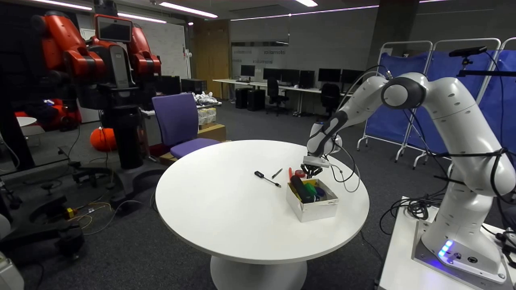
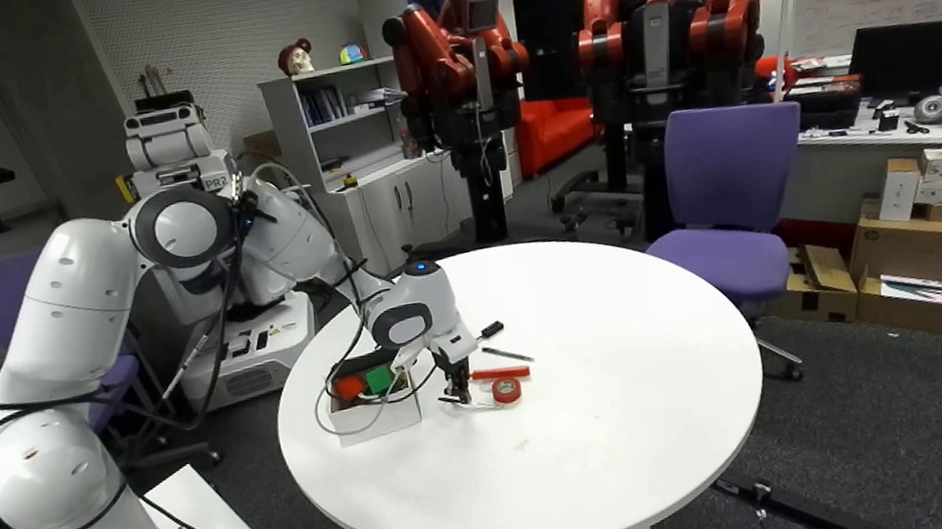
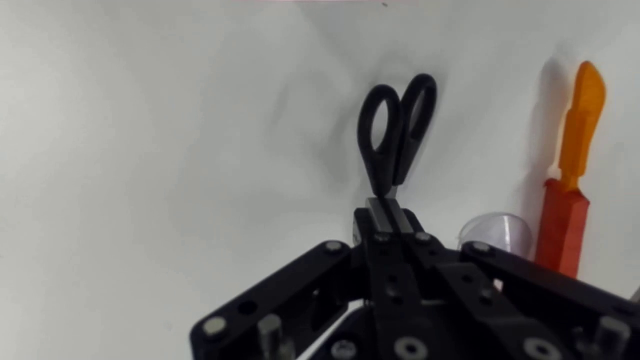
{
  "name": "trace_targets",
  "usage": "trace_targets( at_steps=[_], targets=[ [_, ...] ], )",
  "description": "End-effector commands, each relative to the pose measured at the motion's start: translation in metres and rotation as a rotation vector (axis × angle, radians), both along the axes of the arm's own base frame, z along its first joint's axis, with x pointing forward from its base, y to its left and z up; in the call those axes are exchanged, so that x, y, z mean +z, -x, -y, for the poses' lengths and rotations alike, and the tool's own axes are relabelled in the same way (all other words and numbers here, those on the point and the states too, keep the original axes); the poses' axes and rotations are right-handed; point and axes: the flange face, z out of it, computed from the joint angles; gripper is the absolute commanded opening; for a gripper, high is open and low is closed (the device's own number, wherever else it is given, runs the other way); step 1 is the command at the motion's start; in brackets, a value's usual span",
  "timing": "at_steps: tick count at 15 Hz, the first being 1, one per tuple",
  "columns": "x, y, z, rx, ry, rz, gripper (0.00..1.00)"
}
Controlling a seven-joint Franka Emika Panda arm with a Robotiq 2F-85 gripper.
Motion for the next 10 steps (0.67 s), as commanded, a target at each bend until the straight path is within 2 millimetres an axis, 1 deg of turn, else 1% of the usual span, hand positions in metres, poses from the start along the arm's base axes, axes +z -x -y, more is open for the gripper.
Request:
trace_targets(
  at_steps=[1,5,9,10],
  targets=[
    [0.051,0.009,-0.016,0.022,-0.006,0.04,0.0],
    [0.109,0.017,-0.035,0.044,-0.023,0.127,0.0],
    [0.159,0.032,-0.053,0.069,-0.038,0.189,0.0],
    [0.168,0.037,-0.059,0.083,-0.04,0.193,0.0]
  ],
)
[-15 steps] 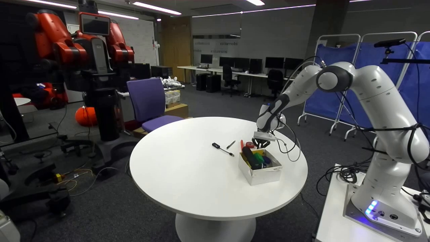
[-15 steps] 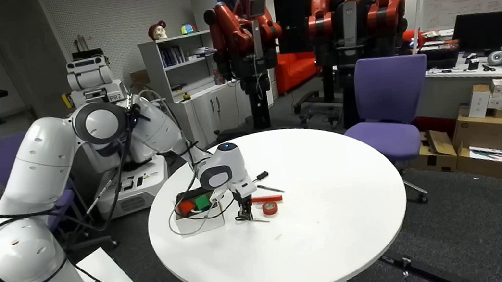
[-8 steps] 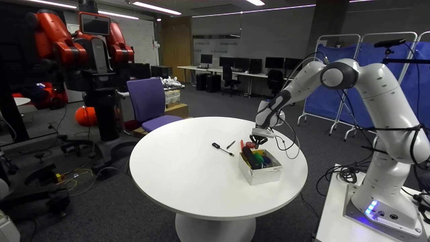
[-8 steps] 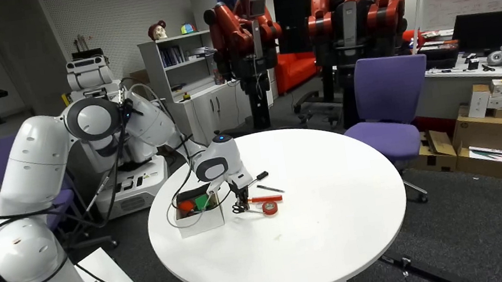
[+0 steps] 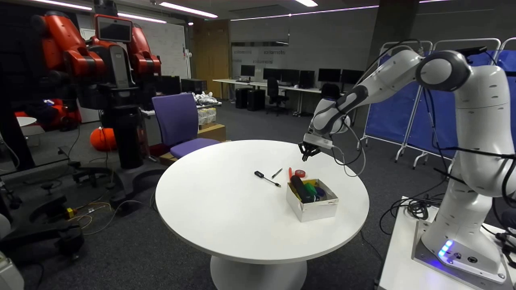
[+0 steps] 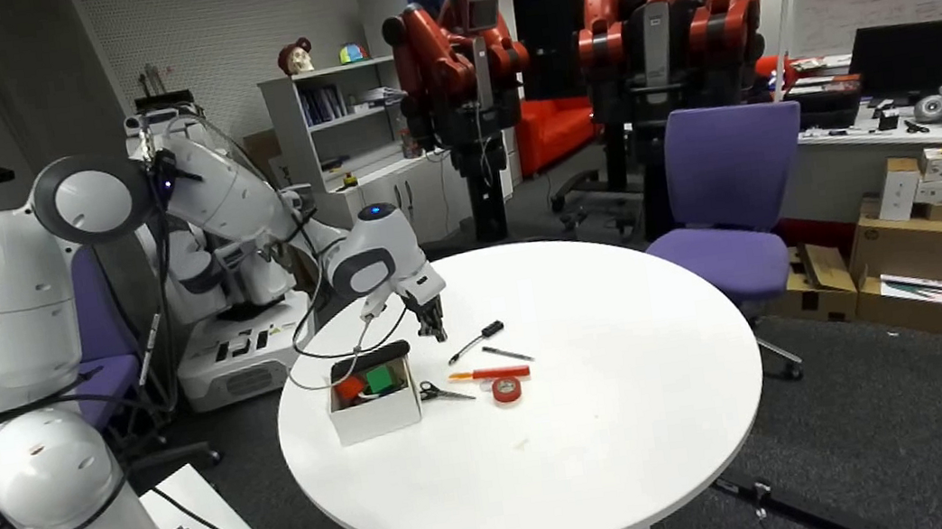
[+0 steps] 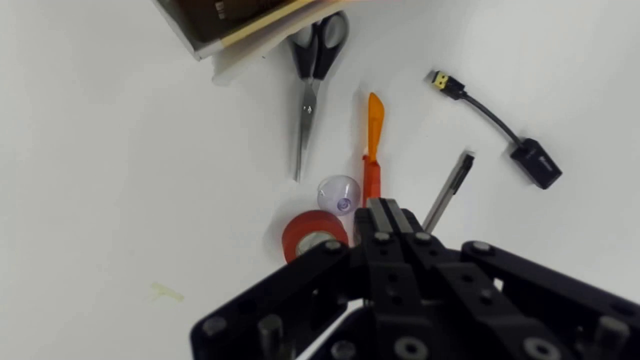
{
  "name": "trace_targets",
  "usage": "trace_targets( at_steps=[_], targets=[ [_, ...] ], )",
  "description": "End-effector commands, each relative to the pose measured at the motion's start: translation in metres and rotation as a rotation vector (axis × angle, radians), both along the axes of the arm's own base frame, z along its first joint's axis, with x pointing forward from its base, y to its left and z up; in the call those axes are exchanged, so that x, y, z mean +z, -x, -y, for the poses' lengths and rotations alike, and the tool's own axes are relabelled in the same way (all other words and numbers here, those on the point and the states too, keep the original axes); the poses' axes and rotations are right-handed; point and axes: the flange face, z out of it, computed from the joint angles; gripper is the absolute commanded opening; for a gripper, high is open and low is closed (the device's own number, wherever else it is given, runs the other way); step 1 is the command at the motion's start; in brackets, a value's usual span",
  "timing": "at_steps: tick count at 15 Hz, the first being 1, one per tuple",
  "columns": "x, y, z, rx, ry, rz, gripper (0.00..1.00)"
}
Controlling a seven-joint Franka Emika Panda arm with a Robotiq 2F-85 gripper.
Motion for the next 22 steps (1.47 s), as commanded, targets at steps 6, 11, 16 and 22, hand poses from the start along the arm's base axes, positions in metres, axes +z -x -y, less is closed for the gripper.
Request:
trace_targets(
  at_steps=[6,11,16,22],
  targets=[
    [0.046,0.048,-0.042,0.095,0.034,0.018,0.0],
    [0.029,0.042,-0.021,0.072,0.02,-0.002,0.5],
    [0.006,0.038,0.013,0.035,-0.046,-0.045,0.87],
    [-0.039,0.017,0.036,-0.009,-0.14,-0.136,0.94]
  ],
)
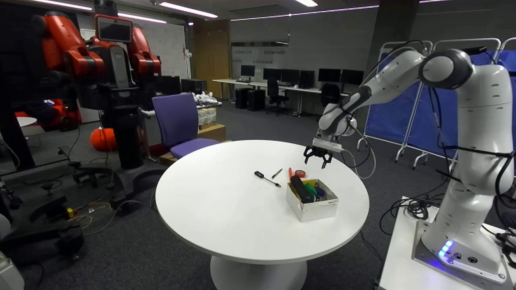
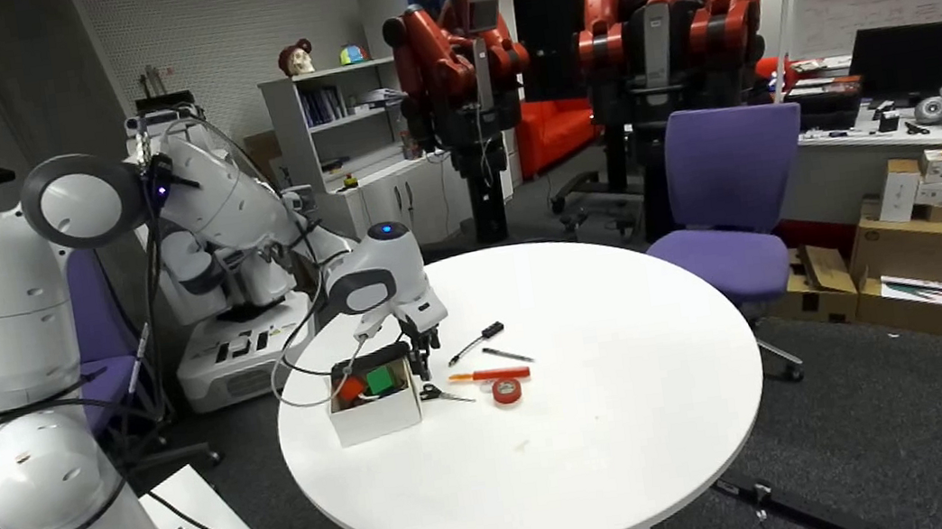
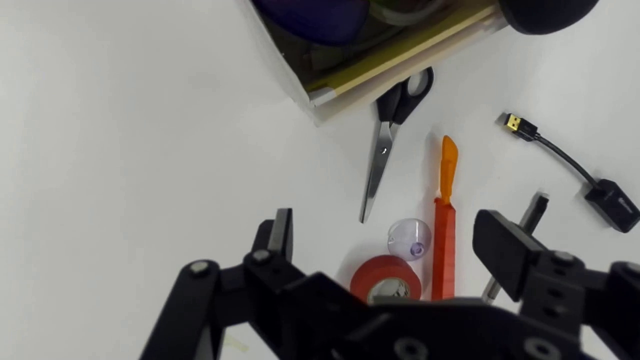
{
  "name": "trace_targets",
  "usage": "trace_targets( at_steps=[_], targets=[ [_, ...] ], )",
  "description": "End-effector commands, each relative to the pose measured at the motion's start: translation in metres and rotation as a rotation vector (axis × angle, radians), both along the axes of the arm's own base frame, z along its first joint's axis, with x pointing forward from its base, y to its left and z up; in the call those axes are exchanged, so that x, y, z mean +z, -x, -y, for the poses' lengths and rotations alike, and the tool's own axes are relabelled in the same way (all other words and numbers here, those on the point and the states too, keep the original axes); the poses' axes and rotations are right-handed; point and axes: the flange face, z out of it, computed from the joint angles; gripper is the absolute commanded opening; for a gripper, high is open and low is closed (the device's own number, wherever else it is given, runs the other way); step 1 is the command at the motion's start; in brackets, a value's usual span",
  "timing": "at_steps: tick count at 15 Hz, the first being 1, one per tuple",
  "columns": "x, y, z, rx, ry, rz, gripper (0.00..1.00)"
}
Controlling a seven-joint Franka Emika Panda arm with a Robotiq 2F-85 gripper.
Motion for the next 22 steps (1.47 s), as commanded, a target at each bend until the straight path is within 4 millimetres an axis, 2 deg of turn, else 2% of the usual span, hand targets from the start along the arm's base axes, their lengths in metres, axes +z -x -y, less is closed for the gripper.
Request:
trace_targets(
  at_steps=[1,5,11,22],
  targets=[
    [-0.016,-0.023,0.012,-0.016,-0.06,-0.035,0.94],
    [-0.043,-0.043,0.015,-0.039,-0.052,-0.074,1.0],
    [-0.079,-0.055,0.007,-0.023,-0.003,-0.111,1.0],
    [-0.099,-0.064,-0.02,0.034,0.129,-0.148,0.99]
  ],
)
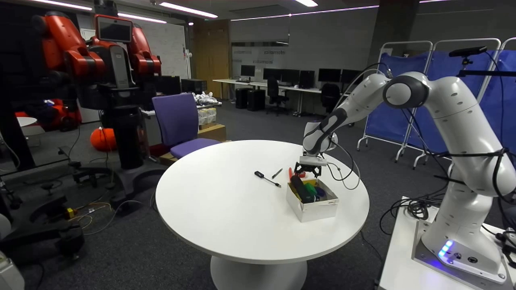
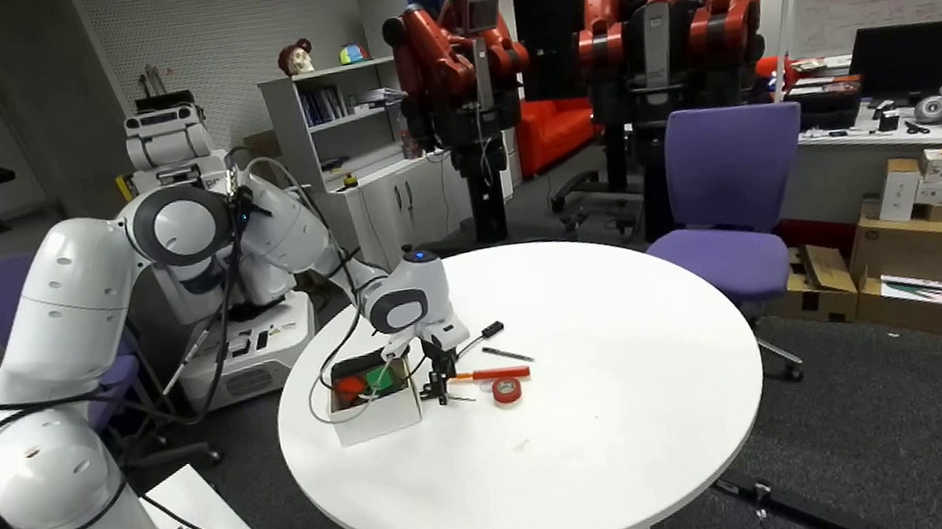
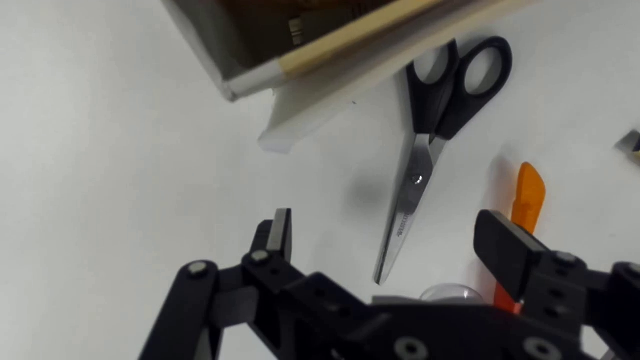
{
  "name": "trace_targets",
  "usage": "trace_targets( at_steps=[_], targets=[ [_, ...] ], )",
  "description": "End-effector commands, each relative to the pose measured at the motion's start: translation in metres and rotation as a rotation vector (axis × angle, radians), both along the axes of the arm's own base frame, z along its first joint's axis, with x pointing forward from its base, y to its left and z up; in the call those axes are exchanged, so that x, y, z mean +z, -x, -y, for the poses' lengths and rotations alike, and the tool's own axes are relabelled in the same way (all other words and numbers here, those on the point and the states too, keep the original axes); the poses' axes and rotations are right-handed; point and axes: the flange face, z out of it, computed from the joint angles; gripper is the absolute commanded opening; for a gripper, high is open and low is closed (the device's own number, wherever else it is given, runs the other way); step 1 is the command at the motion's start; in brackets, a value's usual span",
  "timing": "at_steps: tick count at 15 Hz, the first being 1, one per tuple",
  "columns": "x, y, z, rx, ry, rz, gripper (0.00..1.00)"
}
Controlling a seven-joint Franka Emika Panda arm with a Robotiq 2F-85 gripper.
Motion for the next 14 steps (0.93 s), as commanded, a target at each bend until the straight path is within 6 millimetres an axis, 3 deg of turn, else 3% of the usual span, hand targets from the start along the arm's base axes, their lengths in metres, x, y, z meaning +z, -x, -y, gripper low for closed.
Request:
trace_targets(
  at_steps=[1,7,14],
  targets=[
    [-0.003,-0.011,-0.004,0.008,0.054,0.002,0.99],
    [-0.012,-0.022,-0.011,0.028,0.049,0.008,0.93],
    [-0.026,-0.026,-0.016,0.038,0.058,0.001,1.0]
  ],
)
